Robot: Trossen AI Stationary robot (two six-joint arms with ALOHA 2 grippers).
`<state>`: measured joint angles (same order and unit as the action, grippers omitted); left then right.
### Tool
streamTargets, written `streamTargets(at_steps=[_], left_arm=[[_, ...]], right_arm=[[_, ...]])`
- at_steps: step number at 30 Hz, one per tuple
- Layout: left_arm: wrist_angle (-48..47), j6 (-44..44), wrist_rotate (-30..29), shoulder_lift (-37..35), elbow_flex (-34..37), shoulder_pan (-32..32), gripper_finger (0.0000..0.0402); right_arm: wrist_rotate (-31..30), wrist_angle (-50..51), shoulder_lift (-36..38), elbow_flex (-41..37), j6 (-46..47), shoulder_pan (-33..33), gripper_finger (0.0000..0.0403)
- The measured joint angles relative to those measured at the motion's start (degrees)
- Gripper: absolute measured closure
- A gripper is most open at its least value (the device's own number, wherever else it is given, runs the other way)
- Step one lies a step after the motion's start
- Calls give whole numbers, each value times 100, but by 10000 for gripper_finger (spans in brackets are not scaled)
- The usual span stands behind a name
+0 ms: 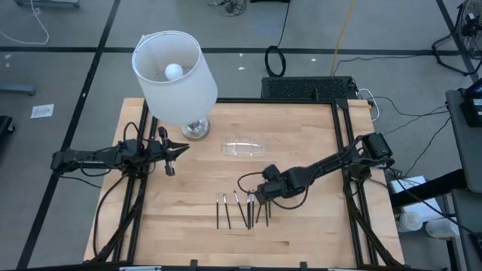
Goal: Put items in baskets/containers
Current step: Put the black eyeshadow brush into the transparent organizer
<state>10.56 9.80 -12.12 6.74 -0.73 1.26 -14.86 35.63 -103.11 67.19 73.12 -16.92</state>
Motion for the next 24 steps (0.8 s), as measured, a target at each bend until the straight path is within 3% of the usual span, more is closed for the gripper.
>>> streamTargets(at_steps=[12, 18, 24], left_arm=[[-90, -181, 4, 1, 0, 0, 357], [-154, -262, 2, -1, 0, 0, 357], [-187, -262, 2, -1, 0, 0, 357]], right_arm=[[-144, -168, -378, -112, -137, 68, 193], [94, 7, -474, -98, -388, 108, 194], [239, 109, -483, -107, -668, 124, 244]])
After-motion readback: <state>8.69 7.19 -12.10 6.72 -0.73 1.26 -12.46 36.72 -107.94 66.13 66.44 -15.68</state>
